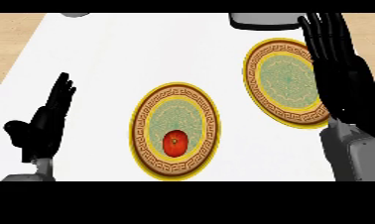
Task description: Pick the tomato from the plate and place it in the plate
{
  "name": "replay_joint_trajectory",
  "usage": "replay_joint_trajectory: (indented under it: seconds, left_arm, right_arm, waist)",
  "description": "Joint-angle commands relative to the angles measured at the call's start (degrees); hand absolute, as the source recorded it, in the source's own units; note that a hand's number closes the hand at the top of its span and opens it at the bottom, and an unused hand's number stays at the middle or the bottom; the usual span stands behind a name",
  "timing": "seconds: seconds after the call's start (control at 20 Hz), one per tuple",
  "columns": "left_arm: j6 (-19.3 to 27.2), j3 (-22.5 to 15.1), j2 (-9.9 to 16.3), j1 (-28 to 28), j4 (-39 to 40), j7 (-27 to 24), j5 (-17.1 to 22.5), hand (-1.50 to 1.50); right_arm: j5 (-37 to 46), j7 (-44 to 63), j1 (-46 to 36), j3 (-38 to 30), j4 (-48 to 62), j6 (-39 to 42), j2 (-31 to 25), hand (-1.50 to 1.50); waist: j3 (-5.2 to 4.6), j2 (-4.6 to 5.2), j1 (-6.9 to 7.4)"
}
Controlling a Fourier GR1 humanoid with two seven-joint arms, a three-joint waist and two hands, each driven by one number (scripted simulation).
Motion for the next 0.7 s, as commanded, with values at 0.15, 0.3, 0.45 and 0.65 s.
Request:
replay_joint_trajectory:
  seconds: [0.15,0.3,0.45,0.65]
  left_arm:
    - [-1.26,-1.22,0.42,-4.88,0.63,4.39,-0.62,0.00]
    - [-2.82,-1.39,1.04,-4.13,2.34,5.16,0.13,0.00]
    - [-3.48,-2.22,-0.62,-5.31,3.48,6.09,1.04,0.00]
    - [-5.96,-0.21,1.03,-7.51,3.23,9.74,2.78,0.00]
  right_arm:
    - [-0.29,5.84,-3.34,11.88,11.92,6.47,5.62,1.50]
    - [19.19,3.18,-7.03,14.17,8.55,6.55,-9.77,1.50]
    - [12.32,-3.49,4.71,11.26,19.64,-8.11,9.52,-1.50]
    - [15.04,-18.24,6.18,16.50,31.61,-2.50,11.02,-1.50]
  waist:
    - [-0.91,1.10,0.92]
    - [-2.59,-0.42,-0.43]
    - [-0.72,1.52,-0.36]
    - [-0.86,0.70,-0.37]
